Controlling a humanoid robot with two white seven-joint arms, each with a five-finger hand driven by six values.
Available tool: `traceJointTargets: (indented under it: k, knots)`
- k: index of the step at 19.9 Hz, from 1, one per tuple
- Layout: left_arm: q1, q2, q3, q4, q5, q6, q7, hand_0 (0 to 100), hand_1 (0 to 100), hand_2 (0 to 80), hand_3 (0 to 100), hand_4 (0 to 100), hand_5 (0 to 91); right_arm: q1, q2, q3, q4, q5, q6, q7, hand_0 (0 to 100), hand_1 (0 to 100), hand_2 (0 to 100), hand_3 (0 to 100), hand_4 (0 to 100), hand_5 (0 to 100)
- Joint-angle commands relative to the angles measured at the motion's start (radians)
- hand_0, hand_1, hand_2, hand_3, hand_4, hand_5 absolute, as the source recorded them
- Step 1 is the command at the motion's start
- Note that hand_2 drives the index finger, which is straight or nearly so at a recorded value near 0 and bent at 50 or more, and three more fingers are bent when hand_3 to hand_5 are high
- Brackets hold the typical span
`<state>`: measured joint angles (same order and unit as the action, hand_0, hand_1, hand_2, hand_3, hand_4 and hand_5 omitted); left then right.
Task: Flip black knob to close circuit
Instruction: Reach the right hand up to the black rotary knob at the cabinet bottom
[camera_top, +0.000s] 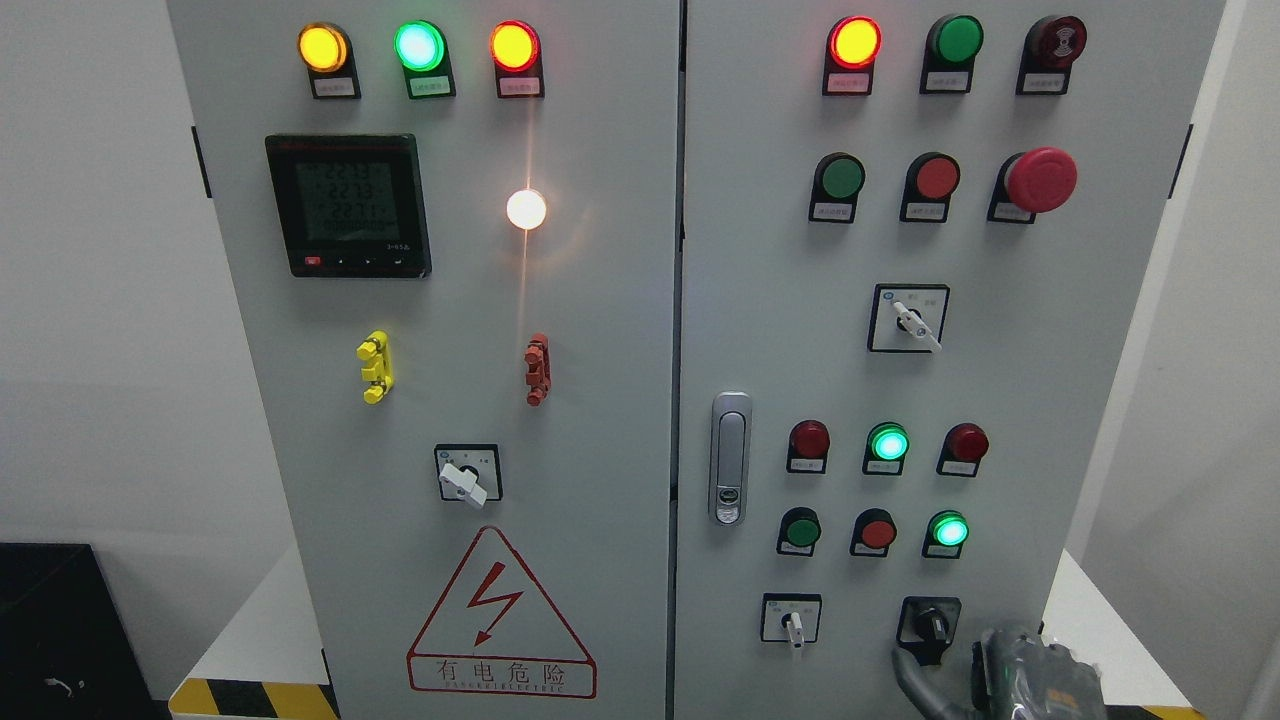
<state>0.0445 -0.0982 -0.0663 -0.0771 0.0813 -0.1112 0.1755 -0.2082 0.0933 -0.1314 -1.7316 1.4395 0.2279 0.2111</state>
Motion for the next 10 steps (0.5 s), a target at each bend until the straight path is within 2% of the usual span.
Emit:
traceJointTargets:
  k: [1,10]
  knots:
    - [0.000,0.000,-0.001,0.000,0.000,-0.001,-0.001,12,56,0.0,0,0,0.0,-0.010,-0.015,-0.004,0.035,0.022,-0.001,-0.012,0,0,96,100,100,100]
    - [0.000,0.000,0.000,0.000,0.000,-0.001,0.001,12,56,0.0,0,0,0.0,-0.011,-0.020,-0.031,0.033,0.022,-0.001,-0.019,0,0,96,100,100,100]
